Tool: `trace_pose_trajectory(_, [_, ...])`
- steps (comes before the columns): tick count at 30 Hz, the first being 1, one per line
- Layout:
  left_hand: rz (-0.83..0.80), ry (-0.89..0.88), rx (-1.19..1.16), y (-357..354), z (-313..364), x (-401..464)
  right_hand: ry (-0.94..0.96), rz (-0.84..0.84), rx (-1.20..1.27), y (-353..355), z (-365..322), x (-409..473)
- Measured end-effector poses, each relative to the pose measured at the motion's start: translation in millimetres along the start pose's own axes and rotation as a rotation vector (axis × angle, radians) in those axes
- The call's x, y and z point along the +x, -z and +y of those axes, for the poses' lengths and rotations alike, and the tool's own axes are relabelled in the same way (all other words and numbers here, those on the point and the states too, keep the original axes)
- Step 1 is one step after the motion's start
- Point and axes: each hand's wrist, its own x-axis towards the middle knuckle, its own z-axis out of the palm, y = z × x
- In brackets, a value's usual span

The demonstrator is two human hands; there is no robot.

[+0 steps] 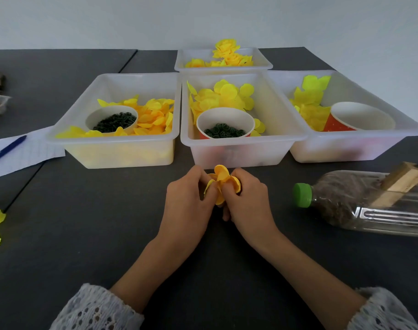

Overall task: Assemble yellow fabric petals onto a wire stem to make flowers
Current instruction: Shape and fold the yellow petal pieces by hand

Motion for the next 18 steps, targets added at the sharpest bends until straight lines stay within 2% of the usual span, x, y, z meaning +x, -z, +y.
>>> trace_pose_trajectory(6, [-0.017,0.011,-0.034,1.5,-1.8,0.6,-0.025,-0.098,0.011,3.8,-2.1,2.9])
trace_pose_trajectory(13, [-0.045,0.012,-0.061,-1.5,1.1,-0.6,-0.235,-0.115,0.211,8.9,-2.0,11.3])
trace_pose_trajectory(18, [-0.064,-0.014,-0.048,-1.6,2.0,-1.8,-0.248,-0.137,0.236,9.0,-1.0,15.2])
